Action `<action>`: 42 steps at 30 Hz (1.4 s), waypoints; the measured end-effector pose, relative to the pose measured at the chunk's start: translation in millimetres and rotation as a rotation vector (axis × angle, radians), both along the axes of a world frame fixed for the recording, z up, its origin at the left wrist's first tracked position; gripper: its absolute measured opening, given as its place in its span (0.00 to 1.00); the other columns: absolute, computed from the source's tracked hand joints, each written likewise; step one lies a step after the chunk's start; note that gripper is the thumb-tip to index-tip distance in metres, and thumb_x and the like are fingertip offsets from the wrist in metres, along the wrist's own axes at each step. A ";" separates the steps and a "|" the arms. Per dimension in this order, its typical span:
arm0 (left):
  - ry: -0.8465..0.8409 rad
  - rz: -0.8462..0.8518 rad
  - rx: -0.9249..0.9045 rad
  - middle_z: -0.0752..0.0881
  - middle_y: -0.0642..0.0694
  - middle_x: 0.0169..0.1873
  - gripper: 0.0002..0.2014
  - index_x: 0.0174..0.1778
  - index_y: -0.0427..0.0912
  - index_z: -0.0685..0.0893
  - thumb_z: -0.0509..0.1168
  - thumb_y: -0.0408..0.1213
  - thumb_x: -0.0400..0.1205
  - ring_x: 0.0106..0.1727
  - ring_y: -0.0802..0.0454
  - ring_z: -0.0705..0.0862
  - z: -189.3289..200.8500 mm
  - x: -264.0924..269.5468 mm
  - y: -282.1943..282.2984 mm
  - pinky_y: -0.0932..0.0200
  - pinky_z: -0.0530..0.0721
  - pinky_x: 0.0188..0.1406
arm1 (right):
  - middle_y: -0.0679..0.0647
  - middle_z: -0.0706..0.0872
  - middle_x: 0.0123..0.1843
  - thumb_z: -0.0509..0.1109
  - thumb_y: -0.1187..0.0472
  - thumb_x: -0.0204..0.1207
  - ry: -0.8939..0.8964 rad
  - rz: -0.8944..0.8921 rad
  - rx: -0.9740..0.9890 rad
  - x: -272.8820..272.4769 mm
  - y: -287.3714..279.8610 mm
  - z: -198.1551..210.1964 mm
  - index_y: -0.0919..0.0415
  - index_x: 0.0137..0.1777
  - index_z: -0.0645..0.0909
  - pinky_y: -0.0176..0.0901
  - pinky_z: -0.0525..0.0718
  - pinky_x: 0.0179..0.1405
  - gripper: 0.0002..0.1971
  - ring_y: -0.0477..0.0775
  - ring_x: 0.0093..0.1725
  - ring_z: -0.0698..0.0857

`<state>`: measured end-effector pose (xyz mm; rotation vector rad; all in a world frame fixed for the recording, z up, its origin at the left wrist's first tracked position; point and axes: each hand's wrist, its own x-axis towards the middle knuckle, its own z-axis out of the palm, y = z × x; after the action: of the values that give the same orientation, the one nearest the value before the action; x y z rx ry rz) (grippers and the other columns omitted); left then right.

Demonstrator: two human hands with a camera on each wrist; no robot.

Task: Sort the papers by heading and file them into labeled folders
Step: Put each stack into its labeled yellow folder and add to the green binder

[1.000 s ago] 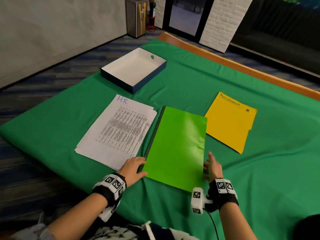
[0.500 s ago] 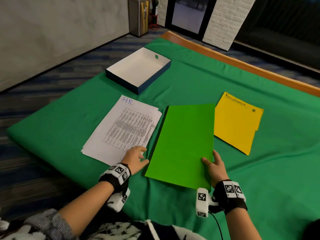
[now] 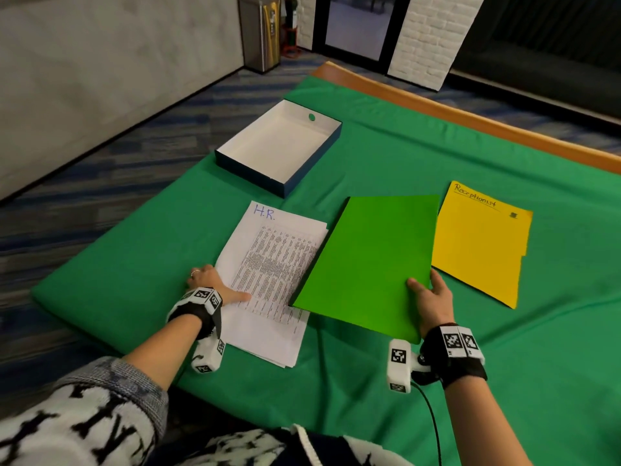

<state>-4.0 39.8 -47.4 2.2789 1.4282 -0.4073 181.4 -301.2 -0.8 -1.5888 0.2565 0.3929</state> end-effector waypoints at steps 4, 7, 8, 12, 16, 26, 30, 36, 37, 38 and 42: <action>-0.050 0.033 -0.066 0.73 0.35 0.70 0.57 0.70 0.35 0.65 0.82 0.60 0.50 0.71 0.35 0.72 -3.8 -0.2 5.7 0.40 0.75 0.68 | 0.56 0.79 0.67 0.70 0.67 0.75 0.028 -0.073 -0.007 24.0 18.7 -10.9 0.60 0.79 0.63 0.62 0.78 0.66 0.33 0.61 0.63 0.82; -0.078 0.026 -0.071 0.73 0.35 0.69 0.57 0.70 0.35 0.66 0.82 0.59 0.51 0.71 0.36 0.72 -5.6 -0.8 6.2 0.42 0.76 0.67 | 0.58 0.74 0.75 0.76 0.57 0.65 -0.002 -0.049 -0.103 63.7 26.4 -47.0 0.57 0.78 0.65 0.65 0.77 0.67 0.40 0.62 0.69 0.78; -0.079 0.015 -0.065 0.72 0.35 0.69 0.57 0.71 0.34 0.66 0.82 0.59 0.51 0.71 0.37 0.72 -6.4 -1.0 6.4 0.44 0.76 0.67 | 0.58 0.74 0.76 0.76 0.55 0.65 -0.006 -0.027 -0.135 75.6 30.2 -55.7 0.57 0.78 0.65 0.65 0.77 0.67 0.40 0.62 0.69 0.78; -0.088 0.000 -0.067 0.75 0.35 0.67 0.56 0.69 0.33 0.68 0.82 0.60 0.50 0.68 0.37 0.75 -5.6 -1.0 7.6 0.47 0.79 0.63 | 0.57 0.76 0.71 0.71 0.64 0.76 0.027 0.052 -0.355 81.7 50.2 -30.7 0.67 0.77 0.65 0.59 0.77 0.68 0.30 0.64 0.67 0.79; -0.122 0.022 -0.160 0.81 0.39 0.59 0.49 0.62 0.36 0.74 0.84 0.57 0.49 0.60 0.39 0.81 -9.5 -0.2 18.9 0.47 0.84 0.57 | 0.66 0.74 0.73 0.69 0.65 0.78 0.073 0.098 -0.526 86.2 44.8 -40.7 0.71 0.76 0.65 0.55 0.75 0.69 0.28 0.67 0.70 0.76; -0.128 0.046 -0.167 0.80 0.39 0.61 0.44 0.63 0.37 0.74 0.84 0.48 0.54 0.62 0.38 0.80 -12.6 3.6 22.1 0.44 0.82 0.60 | 0.66 0.75 0.70 0.68 0.62 0.75 -0.047 0.169 -0.972 116.5 -5.7 -40.8 0.62 0.68 0.77 0.55 0.81 0.60 0.20 0.68 0.60 0.81; -0.154 0.066 -0.176 0.81 0.39 0.58 0.41 0.59 0.39 0.76 0.85 0.46 0.53 0.59 0.38 0.80 -17.3 3.1 22.7 0.43 0.82 0.59 | 0.64 0.67 0.75 0.71 0.54 0.76 -0.048 0.273 -1.085 130.5 -6.1 -44.5 0.63 0.73 0.70 0.59 0.76 0.66 0.28 0.69 0.68 0.74; -0.165 0.058 -0.143 0.82 0.39 0.57 0.37 0.58 0.39 0.76 0.84 0.43 0.56 0.58 0.39 0.81 -17.5 2.4 18.2 0.47 0.83 0.57 | 0.65 0.69 0.72 0.73 0.35 0.66 0.032 0.266 -1.206 143.6 7.8 -55.9 0.65 0.72 0.67 0.68 0.72 0.67 0.43 0.71 0.71 0.68; -0.165 0.058 -0.140 0.82 0.39 0.58 0.40 0.61 0.39 0.76 0.84 0.44 0.56 0.59 0.39 0.81 -18.2 2.0 18.7 0.47 0.83 0.58 | 0.65 0.68 0.73 0.73 0.34 0.65 0.044 0.233 -1.209 144.6 10.6 -58.2 0.64 0.71 0.66 0.70 0.71 0.67 0.44 0.71 0.72 0.67; -0.165 0.058 -0.134 0.82 0.39 0.59 0.42 0.63 0.39 0.75 0.85 0.45 0.55 0.60 0.39 0.81 -18.3 1.6 19.3 0.47 0.82 0.59 | 0.65 0.68 0.72 0.74 0.35 0.64 0.044 0.204 -1.210 146.7 12.8 -60.2 0.65 0.71 0.67 0.71 0.71 0.66 0.43 0.72 0.72 0.67; -0.145 0.063 -0.140 0.79 0.40 0.64 0.49 0.70 0.39 0.71 0.85 0.46 0.55 0.65 0.39 0.78 -18.9 0.6 20.9 0.44 0.80 0.63 | 0.65 0.71 0.68 0.70 0.40 0.71 0.032 0.200 -1.289 152.4 14.9 -57.7 0.63 0.69 0.67 0.67 0.75 0.62 0.35 0.73 0.64 0.76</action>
<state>-3.4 60.7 -66.4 2.1020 1.3519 -0.3061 333.7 -286.3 -58.6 -2.8894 0.4140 0.4270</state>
